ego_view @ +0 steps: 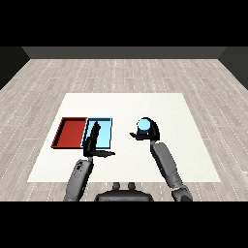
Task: Pick the blue can and put it in the blue box
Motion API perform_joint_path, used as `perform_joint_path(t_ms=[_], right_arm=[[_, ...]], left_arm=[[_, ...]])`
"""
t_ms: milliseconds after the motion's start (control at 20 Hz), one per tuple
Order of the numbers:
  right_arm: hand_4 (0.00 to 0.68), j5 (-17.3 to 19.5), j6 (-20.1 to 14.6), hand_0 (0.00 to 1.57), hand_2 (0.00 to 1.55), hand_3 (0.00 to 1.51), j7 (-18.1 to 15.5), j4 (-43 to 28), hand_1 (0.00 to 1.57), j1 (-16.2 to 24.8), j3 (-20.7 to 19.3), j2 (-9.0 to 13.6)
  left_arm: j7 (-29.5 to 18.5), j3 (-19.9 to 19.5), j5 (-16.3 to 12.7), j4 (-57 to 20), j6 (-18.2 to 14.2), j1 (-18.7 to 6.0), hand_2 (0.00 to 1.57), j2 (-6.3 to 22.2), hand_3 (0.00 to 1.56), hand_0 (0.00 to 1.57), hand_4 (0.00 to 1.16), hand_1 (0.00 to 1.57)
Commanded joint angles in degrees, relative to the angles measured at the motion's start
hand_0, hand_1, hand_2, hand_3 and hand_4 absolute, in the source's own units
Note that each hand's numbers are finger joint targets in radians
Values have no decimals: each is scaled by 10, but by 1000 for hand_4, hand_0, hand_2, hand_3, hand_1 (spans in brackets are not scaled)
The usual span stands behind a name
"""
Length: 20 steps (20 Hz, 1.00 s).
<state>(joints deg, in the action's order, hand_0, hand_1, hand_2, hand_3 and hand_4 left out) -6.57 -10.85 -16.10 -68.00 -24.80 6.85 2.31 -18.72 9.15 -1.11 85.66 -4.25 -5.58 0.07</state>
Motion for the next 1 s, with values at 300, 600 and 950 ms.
perform_joint_path(t_ms=[300,600,950], right_arm=[[555,39,-22,1447,1470,1385,72,-105,1447,19,28,-23],[566,35,16,1443,1468,1389,52,-91,1443,8,7,-18],[554,-7,-40,1443,1463,1371,10,-30,1443,-18,64,-23]], left_arm=[[40,86,-43,-3,-63,-53,0,-1,0,0,0,0],[19,119,-40,-28,-83,-55,0,-1,0,0,0,0],[-23,159,-93,-144,-118,-118,0,-1,0,0,0,0]])
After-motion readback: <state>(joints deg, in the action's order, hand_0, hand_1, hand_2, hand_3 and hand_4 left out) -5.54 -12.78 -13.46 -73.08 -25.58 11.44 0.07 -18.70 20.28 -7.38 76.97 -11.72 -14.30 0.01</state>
